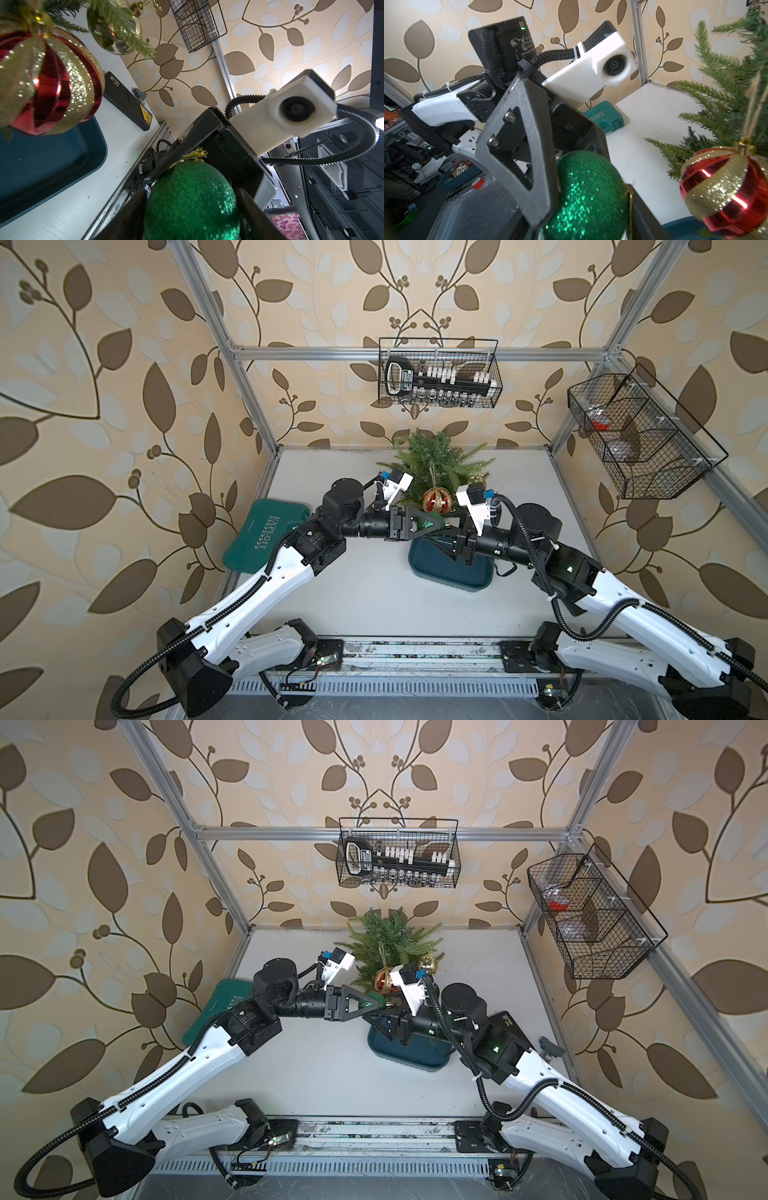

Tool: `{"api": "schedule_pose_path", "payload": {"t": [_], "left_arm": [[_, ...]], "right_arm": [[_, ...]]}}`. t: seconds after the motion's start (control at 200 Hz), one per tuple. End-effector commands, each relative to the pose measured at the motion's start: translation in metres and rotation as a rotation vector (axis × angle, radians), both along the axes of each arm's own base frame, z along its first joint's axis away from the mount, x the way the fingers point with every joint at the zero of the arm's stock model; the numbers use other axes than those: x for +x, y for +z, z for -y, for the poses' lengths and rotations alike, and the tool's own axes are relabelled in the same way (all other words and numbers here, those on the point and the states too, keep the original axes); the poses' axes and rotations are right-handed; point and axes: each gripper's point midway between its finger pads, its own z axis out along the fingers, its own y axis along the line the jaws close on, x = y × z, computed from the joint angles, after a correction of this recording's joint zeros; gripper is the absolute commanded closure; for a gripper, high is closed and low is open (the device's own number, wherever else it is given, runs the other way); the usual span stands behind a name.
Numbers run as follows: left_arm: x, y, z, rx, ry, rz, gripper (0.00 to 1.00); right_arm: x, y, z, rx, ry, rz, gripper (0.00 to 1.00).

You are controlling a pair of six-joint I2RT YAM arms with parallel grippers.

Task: Decorate the small christmas tree with ornaments
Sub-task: Pick up an ornament from the container.

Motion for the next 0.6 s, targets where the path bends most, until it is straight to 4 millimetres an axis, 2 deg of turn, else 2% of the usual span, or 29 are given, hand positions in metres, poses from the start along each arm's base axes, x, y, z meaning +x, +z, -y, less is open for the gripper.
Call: {"api": "schedule_pose_path", "payload": {"t": [0.0,0.255,0.445,0.595], "left_arm": [[-0.011,0.024,0.0,-0.046,-0.035,0.069,0.37],[-0.009,0.027,-0.004,-0.042,-0.005,0.09,0.42],[-0.006,0.027,-0.006,-0.03,0.02,0.087,0.43],[-0.002,0.031,-0.016,0.016,0.078,0.159,0.43]], "right_arm": [[0.007,0.017,0.003,0.041,-0.049,0.049,0.43],[0.013,0.015,0.007,0.024,-0.086,0.054,0.36],[0.012,0.014,0.01,0.016,-0.094,0.051,0.22],[0.005,0.026,0.023,0.015,-0.111,0.077,0.18]]}}
